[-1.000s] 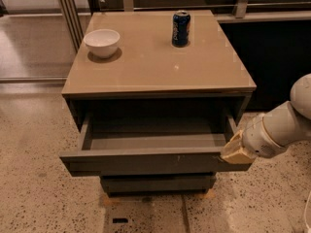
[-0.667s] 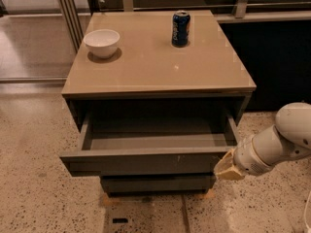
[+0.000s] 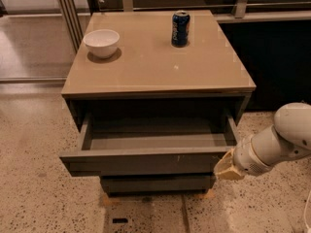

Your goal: Close top drawer

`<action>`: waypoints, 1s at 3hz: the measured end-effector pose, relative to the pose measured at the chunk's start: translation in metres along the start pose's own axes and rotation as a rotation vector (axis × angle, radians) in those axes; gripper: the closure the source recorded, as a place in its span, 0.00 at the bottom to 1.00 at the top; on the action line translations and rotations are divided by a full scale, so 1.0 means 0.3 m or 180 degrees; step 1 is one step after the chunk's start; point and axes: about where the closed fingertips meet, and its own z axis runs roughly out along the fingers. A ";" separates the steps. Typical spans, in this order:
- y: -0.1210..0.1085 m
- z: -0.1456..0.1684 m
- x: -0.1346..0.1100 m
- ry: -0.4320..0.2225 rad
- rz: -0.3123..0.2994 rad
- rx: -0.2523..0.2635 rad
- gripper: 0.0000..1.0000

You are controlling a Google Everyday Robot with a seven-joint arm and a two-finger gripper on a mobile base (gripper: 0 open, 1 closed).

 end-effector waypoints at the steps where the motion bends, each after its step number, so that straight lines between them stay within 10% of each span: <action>1: -0.004 -0.005 -0.014 0.0144 -0.0228 0.0229 1.00; 3: -0.092 0.010 -0.060 0.0197 -0.0875 0.0770 1.00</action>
Offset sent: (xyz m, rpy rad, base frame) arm 0.0328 0.0092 0.0111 -0.2190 -0.3764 0.1468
